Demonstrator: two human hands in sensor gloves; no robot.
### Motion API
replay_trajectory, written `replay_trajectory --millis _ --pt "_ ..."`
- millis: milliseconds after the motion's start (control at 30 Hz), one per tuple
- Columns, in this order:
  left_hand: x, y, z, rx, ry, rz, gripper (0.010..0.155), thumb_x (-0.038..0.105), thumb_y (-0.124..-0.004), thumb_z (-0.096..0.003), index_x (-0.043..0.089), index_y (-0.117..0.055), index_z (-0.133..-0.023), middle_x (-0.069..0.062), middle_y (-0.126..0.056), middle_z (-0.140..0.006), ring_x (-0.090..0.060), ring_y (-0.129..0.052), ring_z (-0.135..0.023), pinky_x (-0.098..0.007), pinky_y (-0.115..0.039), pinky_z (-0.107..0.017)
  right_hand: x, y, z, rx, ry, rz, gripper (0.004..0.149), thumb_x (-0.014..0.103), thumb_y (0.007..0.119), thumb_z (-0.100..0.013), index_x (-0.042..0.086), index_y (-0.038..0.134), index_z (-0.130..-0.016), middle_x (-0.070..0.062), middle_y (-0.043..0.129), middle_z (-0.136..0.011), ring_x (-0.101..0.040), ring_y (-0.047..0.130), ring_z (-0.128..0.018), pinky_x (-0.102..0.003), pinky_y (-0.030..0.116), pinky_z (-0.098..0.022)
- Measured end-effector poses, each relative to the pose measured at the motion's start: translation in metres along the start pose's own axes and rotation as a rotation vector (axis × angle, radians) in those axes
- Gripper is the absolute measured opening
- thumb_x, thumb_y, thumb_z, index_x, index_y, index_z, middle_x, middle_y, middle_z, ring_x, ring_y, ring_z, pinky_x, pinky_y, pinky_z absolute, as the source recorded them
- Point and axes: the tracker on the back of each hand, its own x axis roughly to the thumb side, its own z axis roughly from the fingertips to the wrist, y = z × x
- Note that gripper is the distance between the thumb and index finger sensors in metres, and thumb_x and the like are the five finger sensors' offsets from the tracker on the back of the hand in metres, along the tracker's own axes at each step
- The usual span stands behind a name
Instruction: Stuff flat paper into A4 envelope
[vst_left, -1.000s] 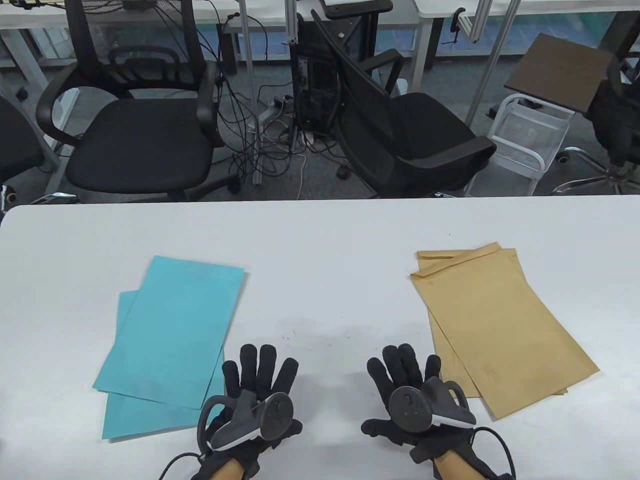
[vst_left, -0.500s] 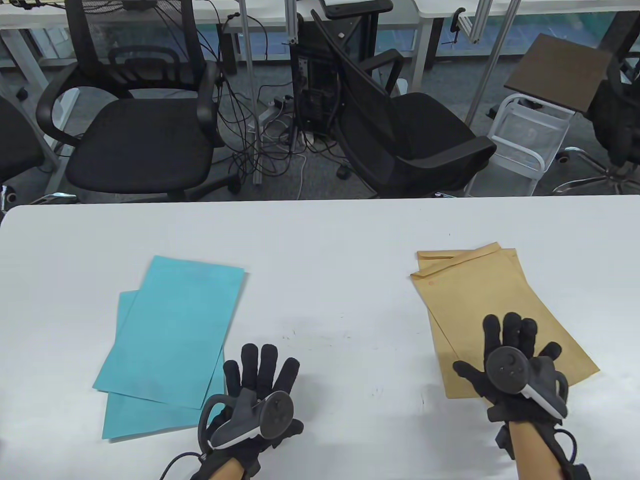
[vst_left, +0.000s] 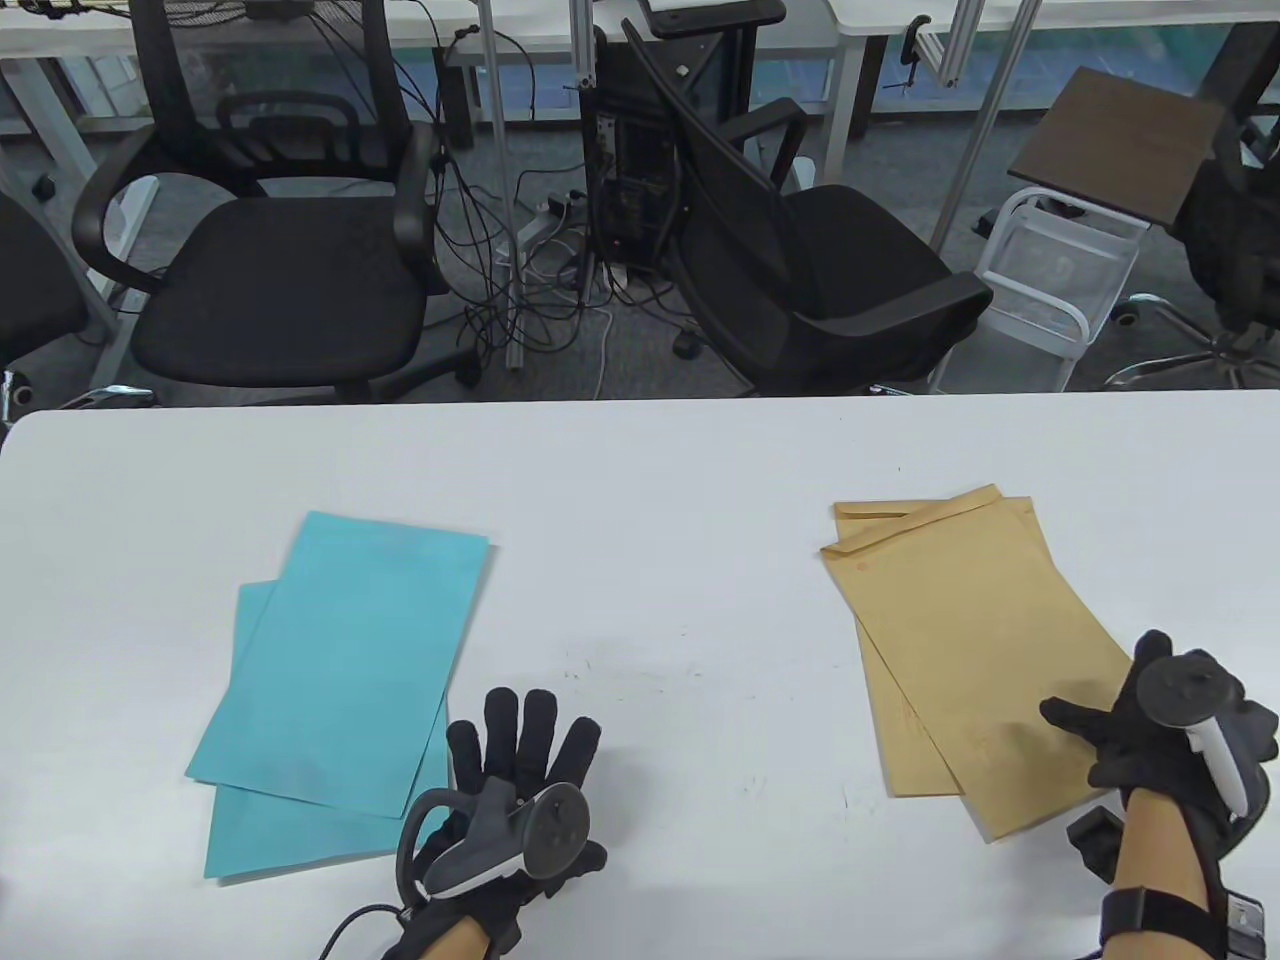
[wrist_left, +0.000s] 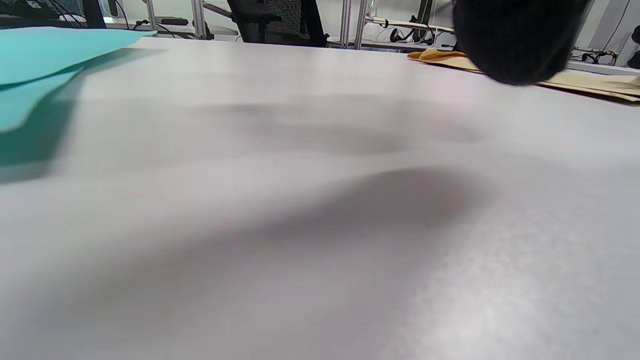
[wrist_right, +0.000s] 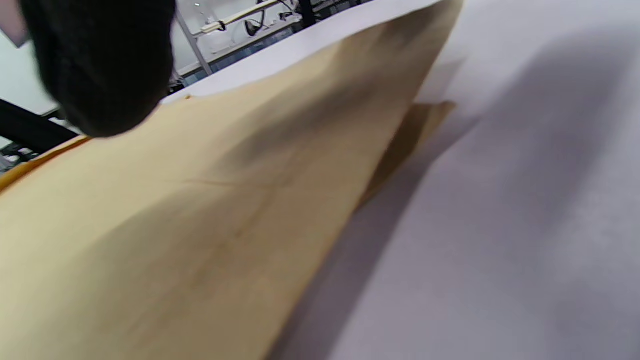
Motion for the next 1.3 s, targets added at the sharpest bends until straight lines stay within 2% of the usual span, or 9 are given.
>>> replay_trajectory --millis 167,300,667,767,900,1000,1033,1200,1300 --pt "0.002 -0.002 -0.001 -0.026 -0.01 -0.004 0.106 0.067 -0.074 -0.039 0.028 -0.009 -0.113 -0.017 0.012 -0.112 -0.052 0.015 -0.099 -0.077 -0.01 -0.07 -0.013 0.0 -0.018 0.051 0.101 -0.08 0.118 0.052 0.091 -0.039 0.029 0.0 -0.109 -0.017 -0.005 -0.117 -0.044 -0.013 -0.106 -0.072 -0.016 -0.058" --pt "0.002 -0.001 -0.001 -0.014 -0.016 0.012 0.106 0.067 -0.074 -0.0389 0.029 -0.01 -0.113 -0.017 0.011 -0.113 -0.052 0.014 -0.1 -0.077 -0.011 -0.07 -0.02 0.004 -0.026 0.086 0.141 -0.128 0.118 0.049 0.093 -0.039 0.03 0.0 -0.109 -0.021 0.011 -0.121 -0.047 -0.002 -0.111 -0.073 -0.015 -0.059" --pt "0.004 -0.004 -0.002 -0.028 -0.025 0.005 0.106 0.067 -0.075 -0.0388 0.029 -0.011 -0.113 -0.017 0.01 -0.113 -0.052 0.014 -0.1 -0.077 -0.011 -0.07 -0.004 0.005 -0.022 0.014 0.096 -0.007 0.113 0.041 0.095 -0.039 0.024 0.012 -0.115 -0.022 0.037 -0.111 -0.051 0.022 -0.109 -0.075 -0.009 -0.062" --pt "0.005 -0.004 -0.002 -0.023 -0.029 0.002 0.105 0.067 -0.075 -0.0388 0.029 -0.011 -0.113 -0.017 0.01 -0.113 -0.052 0.014 -0.1 -0.077 -0.011 -0.07 0.001 0.004 -0.019 -0.004 0.089 0.034 0.103 0.04 0.095 -0.038 0.012 0.036 -0.118 -0.022 0.044 -0.106 -0.051 0.029 -0.107 -0.077 -0.006 -0.062" --pt "0.005 -0.004 -0.002 -0.015 -0.032 -0.001 0.105 0.066 -0.075 -0.0388 0.028 -0.011 -0.113 -0.017 0.01 -0.113 -0.052 0.014 -0.1 -0.077 -0.011 -0.07 0.007 0.004 -0.014 -0.049 0.066 0.066 0.088 0.035 0.094 -0.04 0.015 0.044 -0.11 -0.021 0.047 -0.104 -0.052 0.04 -0.104 -0.078 -0.003 -0.062" --pt "0.006 -0.004 -0.002 -0.013 -0.033 0.003 0.105 0.066 -0.075 -0.0392 0.028 -0.011 -0.113 -0.017 0.011 -0.113 -0.052 0.014 -0.1 -0.077 -0.011 -0.07 0.011 0.0 -0.007 -0.188 0.035 0.047 0.05 0.022 0.083 -0.049 0.011 0.065 -0.094 -0.02 0.064 -0.094 -0.051 0.057 -0.096 -0.079 0.004 -0.063" --pt "0.006 -0.004 -0.002 -0.013 -0.036 0.005 0.105 0.066 -0.075 -0.039 0.029 -0.011 -0.113 -0.017 0.011 -0.113 -0.052 0.014 -0.1 -0.077 -0.011 -0.07 0.014 -0.002 -0.004 -0.211 0.015 0.013 0.044 0.02 0.081 -0.05 0.01 0.069 -0.091 -0.02 0.067 -0.092 -0.051 0.06 -0.094 -0.079 0.006 -0.063" --pt "0.009 -0.002 0.0 -0.001 -0.05 0.003 0.105 0.066 -0.075 -0.0395 0.028 -0.011 -0.113 -0.017 0.011 -0.113 -0.052 0.014 -0.1 -0.077 -0.011 -0.07 0.025 -0.024 0.015 -0.258 -0.072 -0.067 0.04 0.018 0.078 -0.051 0.011 0.07 -0.089 -0.023 0.074 -0.091 -0.053 0.069 -0.089 -0.081 0.014 -0.063" --pt "0.009 0.001 0.001 0.018 -0.058 0.014 0.105 0.066 -0.075 -0.0397 0.028 -0.011 -0.113 -0.017 0.011 -0.113 -0.052 0.014 -0.1 -0.077 -0.011 -0.07 0.033 -0.041 0.032 -0.288 -0.144 -0.157 0.04 0.014 0.076 -0.05 0.012 0.073 -0.09 -0.023 0.085 -0.083 -0.049 0.088 -0.073 -0.08 0.029 -0.064"
